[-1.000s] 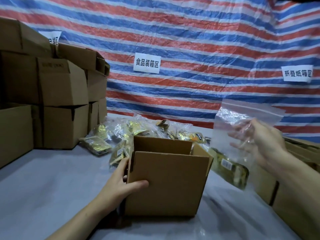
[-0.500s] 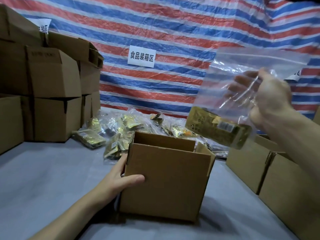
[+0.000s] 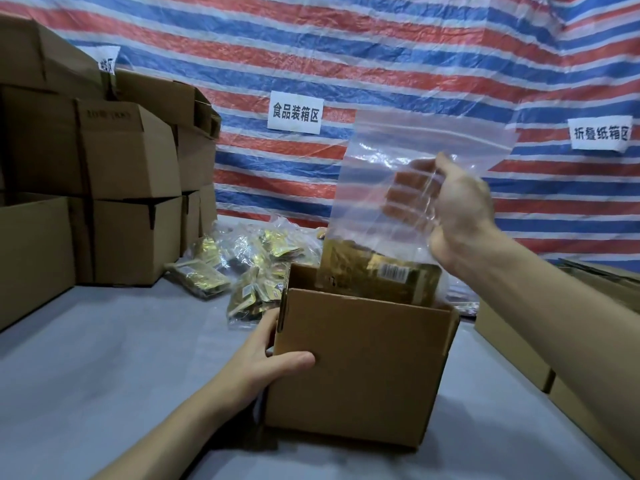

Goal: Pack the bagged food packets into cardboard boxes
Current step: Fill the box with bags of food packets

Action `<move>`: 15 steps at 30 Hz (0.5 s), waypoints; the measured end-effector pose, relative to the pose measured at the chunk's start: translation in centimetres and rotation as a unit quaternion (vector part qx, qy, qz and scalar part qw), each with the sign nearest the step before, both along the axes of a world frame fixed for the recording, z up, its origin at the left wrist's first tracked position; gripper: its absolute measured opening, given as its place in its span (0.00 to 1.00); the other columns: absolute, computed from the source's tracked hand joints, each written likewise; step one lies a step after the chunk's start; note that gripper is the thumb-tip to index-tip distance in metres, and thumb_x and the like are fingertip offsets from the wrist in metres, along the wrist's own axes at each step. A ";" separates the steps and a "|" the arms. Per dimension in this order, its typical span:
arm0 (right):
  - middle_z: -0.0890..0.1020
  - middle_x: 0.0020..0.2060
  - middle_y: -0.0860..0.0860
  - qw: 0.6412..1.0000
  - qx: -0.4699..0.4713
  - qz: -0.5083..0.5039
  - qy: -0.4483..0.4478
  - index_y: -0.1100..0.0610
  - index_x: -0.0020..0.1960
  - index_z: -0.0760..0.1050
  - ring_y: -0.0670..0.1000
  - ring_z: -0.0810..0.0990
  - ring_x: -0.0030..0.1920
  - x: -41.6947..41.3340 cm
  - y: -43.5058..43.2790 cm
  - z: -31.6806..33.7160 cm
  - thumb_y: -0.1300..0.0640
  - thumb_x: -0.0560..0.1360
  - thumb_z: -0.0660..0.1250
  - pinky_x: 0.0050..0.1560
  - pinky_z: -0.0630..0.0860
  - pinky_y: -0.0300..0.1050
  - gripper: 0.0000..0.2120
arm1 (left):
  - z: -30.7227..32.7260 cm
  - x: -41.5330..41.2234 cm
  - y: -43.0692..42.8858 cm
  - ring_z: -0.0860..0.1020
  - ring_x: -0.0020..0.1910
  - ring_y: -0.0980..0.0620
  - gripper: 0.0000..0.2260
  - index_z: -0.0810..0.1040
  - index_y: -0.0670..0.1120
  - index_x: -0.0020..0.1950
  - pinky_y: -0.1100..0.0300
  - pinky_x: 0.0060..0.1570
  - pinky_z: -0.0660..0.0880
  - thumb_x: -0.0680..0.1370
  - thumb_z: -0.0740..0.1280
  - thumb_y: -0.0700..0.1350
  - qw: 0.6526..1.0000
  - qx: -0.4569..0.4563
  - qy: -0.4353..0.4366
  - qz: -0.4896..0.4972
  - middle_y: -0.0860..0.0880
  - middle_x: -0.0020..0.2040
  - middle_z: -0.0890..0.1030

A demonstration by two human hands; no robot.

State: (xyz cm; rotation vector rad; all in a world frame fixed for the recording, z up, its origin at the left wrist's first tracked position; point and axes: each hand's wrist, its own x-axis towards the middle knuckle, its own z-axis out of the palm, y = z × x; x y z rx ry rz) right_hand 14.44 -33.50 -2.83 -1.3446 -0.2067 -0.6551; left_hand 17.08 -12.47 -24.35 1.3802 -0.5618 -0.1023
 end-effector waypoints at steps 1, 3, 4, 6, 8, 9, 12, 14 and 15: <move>0.86 0.37 0.53 1.000 -0.001 0.009 0.004 0.59 0.49 0.78 0.54 0.87 0.39 0.3 0.0 -0.4 0.52 0.85 0.58 0.39 0.83 0.50 0.14 | 0.0 0.0 0.0 0.84 0.58 0.47 0.37 0.72 0.51 0.69 0.58 0.50 0.81 0.62 0.80 0.54 1.000 0.000 0.002 0.000 0.48 0.61 0.84; 0.86 0.37 0.53 1.000 0.008 0.028 0.011 0.58 0.48 0.78 0.54 0.87 0.40 0.8 0.0 -0.9 0.53 0.84 0.58 0.39 0.83 0.50 0.14 | 0.0 0.0 0.1 0.83 0.59 0.46 0.39 0.72 0.52 0.69 0.56 0.51 0.81 0.62 0.82 0.55 1.000 0.004 0.006 -0.001 0.47 0.62 0.83; 0.86 0.37 0.54 0.999 0.017 0.037 0.014 0.58 0.48 0.78 0.55 0.87 0.41 1.0 0.0 -1.1 0.53 0.84 0.58 0.40 0.83 0.50 0.14 | 0.0 0.1 0.1 0.83 0.60 0.45 0.40 0.71 0.52 0.70 0.55 0.52 0.81 0.61 0.83 0.57 1.000 0.007 0.007 0.000 0.47 0.63 0.83; 0.86 0.38 0.54 0.998 0.026 0.050 0.018 0.58 0.48 0.78 0.55 0.87 0.41 1.5 0.1 -1.5 0.53 0.84 0.58 0.42 0.83 0.51 0.14 | 0.0 0.1 0.1 0.83 0.60 0.45 0.43 0.71 0.53 0.70 0.54 0.54 0.81 0.60 0.84 0.61 1.000 0.011 0.010 0.002 0.47 0.63 0.82; 0.86 0.39 0.53 0.998 0.008 0.065 0.024 0.58 0.49 0.78 0.54 0.86 0.42 2.1 0.3 -2.0 0.54 0.84 0.58 0.45 0.84 0.51 0.13 | 0.0 0.2 0.1 0.83 0.61 0.45 0.43 0.72 0.53 0.70 0.53 0.54 0.81 0.59 0.84 0.62 1.000 0.012 0.012 0.003 0.46 0.64 0.82; 0.86 0.40 0.53 0.997 -0.011 0.074 0.034 0.58 0.50 0.79 0.54 0.86 0.44 2.3 0.3 -2.3 0.54 0.83 0.58 0.48 0.83 0.51 0.13 | 0.0 0.2 0.1 0.83 0.61 0.44 0.43 0.72 0.53 0.70 0.53 0.54 0.81 0.59 0.84 0.62 1.000 0.013 0.012 0.001 0.46 0.63 0.82; 0.86 0.43 0.51 0.984 -0.099 0.090 0.115 0.57 0.49 0.81 0.54 0.84 0.51 2.8 -0.2 -3.4 0.58 0.81 0.62 0.57 0.79 0.53 0.09 | 0.1 0.1 0.1 0.83 0.60 0.44 0.43 0.72 0.52 0.69 0.54 0.53 0.81 0.59 0.84 0.62 1.000 0.010 0.013 -0.003 0.46 0.63 0.83; 0.87 0.43 0.52 0.971 -0.146 0.079 0.171 0.57 0.48 0.83 0.56 0.86 0.50 2.9 -0.9 -4.0 0.60 0.79 0.66 0.54 0.81 0.52 0.07 | 0.2 0.0 0.1 0.83 0.60 0.44 0.43 0.72 0.52 0.70 0.54 0.53 0.81 0.60 0.84 0.61 1.000 0.009 0.012 -0.004 0.46 0.63 0.83; 0.88 0.43 0.53 0.968 -0.156 0.072 0.184 0.57 0.48 0.84 0.56 0.87 0.49 2.9 -1.3 -4.3 0.60 0.79 0.68 0.49 0.82 0.50 0.06 | 0.2 0.0 0.1 0.83 0.60 0.44 0.42 0.72 0.51 0.70 0.54 0.53 0.81 0.60 0.83 0.60 1.000 0.011 0.010 -0.004 0.46 0.63 0.83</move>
